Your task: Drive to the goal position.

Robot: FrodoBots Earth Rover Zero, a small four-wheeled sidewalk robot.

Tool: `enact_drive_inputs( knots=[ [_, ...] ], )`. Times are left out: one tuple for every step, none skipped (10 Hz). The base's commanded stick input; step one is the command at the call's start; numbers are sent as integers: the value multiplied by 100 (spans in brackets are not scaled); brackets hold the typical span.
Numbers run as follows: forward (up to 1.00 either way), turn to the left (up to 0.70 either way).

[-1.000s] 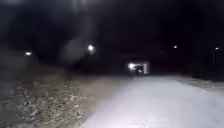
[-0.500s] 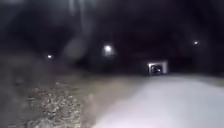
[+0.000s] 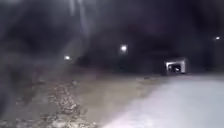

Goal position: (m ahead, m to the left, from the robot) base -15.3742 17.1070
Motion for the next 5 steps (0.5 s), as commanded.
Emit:
enact_drive_inputs(
  knots=[
    [0,70],
    [0,70],
    [0,70],
    [0,70],
    [0,70]
  ],
)
